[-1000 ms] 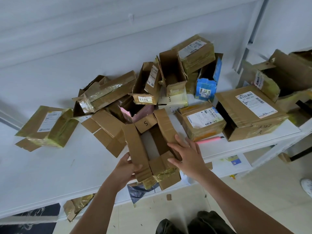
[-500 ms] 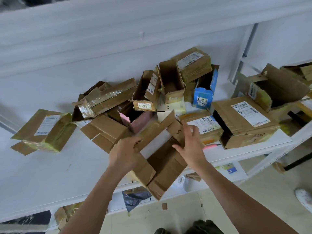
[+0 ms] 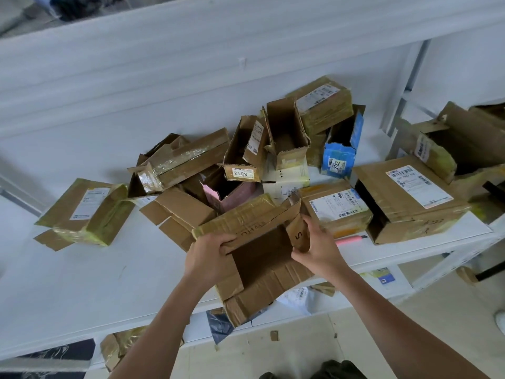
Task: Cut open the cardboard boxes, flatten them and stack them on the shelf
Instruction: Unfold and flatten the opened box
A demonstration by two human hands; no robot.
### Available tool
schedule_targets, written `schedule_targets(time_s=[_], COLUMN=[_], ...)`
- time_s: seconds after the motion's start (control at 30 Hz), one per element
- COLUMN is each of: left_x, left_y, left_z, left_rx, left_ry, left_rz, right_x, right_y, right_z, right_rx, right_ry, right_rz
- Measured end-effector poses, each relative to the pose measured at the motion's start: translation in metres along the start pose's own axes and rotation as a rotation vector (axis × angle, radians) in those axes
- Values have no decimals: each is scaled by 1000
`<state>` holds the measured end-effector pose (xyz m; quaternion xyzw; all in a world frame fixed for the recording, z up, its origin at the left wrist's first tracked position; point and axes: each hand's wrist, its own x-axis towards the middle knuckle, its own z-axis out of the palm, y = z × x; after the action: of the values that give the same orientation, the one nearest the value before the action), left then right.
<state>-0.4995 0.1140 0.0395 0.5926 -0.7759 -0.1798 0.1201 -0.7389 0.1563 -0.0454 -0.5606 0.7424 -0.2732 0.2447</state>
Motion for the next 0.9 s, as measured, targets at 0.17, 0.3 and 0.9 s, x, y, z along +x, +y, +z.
schedule_targets(time_s=[0.17, 0.3, 0.9], left_x=[4, 7, -23], left_y=[-8, -9, -46], left_z=[10, 9, 29], left_rx=[-56, -126, -481], left_ry=[-7, 92, 60], left_rz=[-57, -61, -509], right_x=[-4, -6, 0], right_y=[4, 3, -14], right_z=[-13, -24, -41], right_rx=[34, 251, 377], right_ry=[-17, 59, 75], right_rz=[-15, 25, 33])
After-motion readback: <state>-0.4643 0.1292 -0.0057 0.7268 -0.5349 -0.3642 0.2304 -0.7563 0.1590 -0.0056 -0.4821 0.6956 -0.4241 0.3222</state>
